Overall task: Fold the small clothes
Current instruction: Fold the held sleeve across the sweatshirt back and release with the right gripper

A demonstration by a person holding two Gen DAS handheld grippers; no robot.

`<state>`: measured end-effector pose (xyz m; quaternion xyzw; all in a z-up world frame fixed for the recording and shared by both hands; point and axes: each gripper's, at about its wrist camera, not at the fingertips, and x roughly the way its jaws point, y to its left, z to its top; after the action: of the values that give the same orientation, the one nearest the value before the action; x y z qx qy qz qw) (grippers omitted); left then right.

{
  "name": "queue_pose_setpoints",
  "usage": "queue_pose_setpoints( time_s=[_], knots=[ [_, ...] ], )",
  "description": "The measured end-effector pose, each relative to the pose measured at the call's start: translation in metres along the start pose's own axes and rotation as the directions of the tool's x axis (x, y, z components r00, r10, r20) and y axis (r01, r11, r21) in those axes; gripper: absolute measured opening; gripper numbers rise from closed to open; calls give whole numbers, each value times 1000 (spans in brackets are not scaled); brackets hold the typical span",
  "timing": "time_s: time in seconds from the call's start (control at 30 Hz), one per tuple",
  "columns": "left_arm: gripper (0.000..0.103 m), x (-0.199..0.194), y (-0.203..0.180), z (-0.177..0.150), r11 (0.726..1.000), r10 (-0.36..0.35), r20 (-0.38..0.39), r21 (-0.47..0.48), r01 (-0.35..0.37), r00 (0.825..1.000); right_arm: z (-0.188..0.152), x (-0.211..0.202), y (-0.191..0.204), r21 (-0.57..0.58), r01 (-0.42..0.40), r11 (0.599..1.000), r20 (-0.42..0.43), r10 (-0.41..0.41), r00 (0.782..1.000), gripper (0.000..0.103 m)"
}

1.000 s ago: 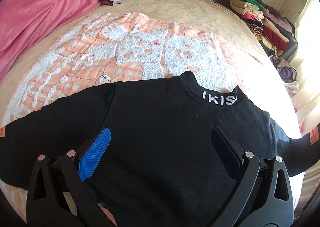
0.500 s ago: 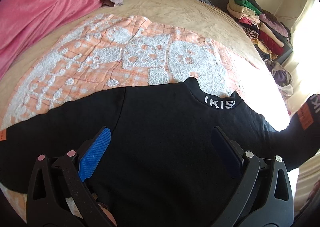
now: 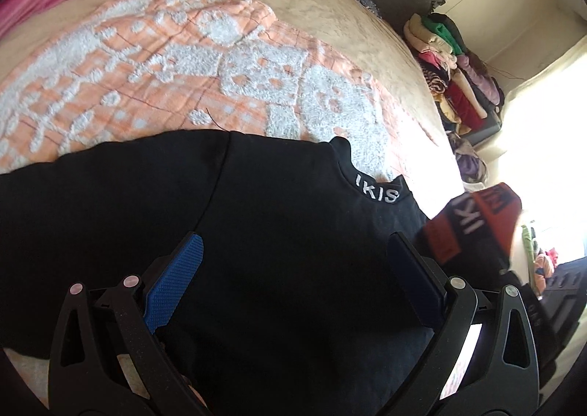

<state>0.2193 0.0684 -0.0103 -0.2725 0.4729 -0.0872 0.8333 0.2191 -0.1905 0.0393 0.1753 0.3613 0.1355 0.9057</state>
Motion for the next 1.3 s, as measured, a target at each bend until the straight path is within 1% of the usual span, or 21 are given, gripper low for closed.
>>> queue_pose_setpoints(
  time_s=[0.07,0.17,0.23,0.3,0.33,0.37,0.43,0.5,0.53,0.63,0.77,0.83,0.93,0.97,1.0,1.03,1.07,1.1,1.13,1.17,1.3],
  knots=[
    [94,2,1,0,1000,-25,-7,-11,25,1000,-9,10,7,-21,-3,1000,-24,2,1000,14],
    [94,10,5,-3,993,-105,-38,-55,103,994,-20,25,14,-31,-11,999,-58,9,998,16],
    [94,14,7,-4,990,-127,-50,-71,123,991,-25,31,17,-36,-17,999,-72,14,997,16],
    [94,17,8,-4,987,-142,-59,-85,137,988,-28,37,21,-36,-27,999,-84,24,996,20],
    [94,18,9,-4,986,-149,-61,-90,143,987,-28,37,22,-34,-39,999,-87,36,996,25],
    [94,18,9,-5,983,-161,-64,-96,155,985,-28,36,21,-31,-48,998,-87,45,995,34],
    [94,18,8,-5,980,-179,-66,-98,172,982,-28,31,22,-33,-73,997,-87,70,994,49],
    [94,18,6,-7,975,-206,-73,-100,198,976,-28,24,21,-42,-99,994,-81,95,992,51],
    [94,18,5,-6,974,-211,-76,-98,204,974,-29,19,20,-46,-97,994,-74,93,993,53],
    [94,22,2,-8,981,-187,-90,-75,181,978,-28,5,11,-43,-71,997,-51,69,996,56],
    [93,33,-5,-14,992,-123,-130,-23,121,984,-28,-10,-6,-28,-14,1000,-30,13,999,56],
    [85,38,-11,-18,995,-98,-144,3,100,985,-29,-20,-18,-13,14,1000,-17,-14,1000,56],
    [67,47,-16,-25,998,-55,-152,25,60,987,-29,-33,-35,25,39,999,2,-39,999,59],
    [55,49,-18,-27,998,-46,-150,35,52,988,-30,-37,-40,39,47,998,7,-47,999,59],
    [47,53,-21,-29,998,-37,-147,45,44,988,-30,-41,-45,50,57,997,11,-57,998,59],
    [42,55,-23,-30,998,-25,-143,55,33,989,-30,-45,-50,59,63,996,17,-64,998,59],
    [28,57,-25,-31,997,2,-134,76,8,991,-30,-48,-53,64,68,996,24,-70,997,59],
    [14,57,-26,-31,996,11,-127,88,0,992,-30,-52,-57,69,78,995,30,-81,996,59],
    [11,56,-26,-31,996,-3,-127,86,14,992,-30,-56,-62,76,95,993,37,-98,994,59],
    [8,54,-26,-31,996,-33,-124,75,43,992,-30,-60,-66,81,110,991,44,-114,992,59],
    [6,32,-28,-24,994,-47,-51,94,52,998,-30,-69,-83,98,170,980,56,-176,983,59]
  ],
)
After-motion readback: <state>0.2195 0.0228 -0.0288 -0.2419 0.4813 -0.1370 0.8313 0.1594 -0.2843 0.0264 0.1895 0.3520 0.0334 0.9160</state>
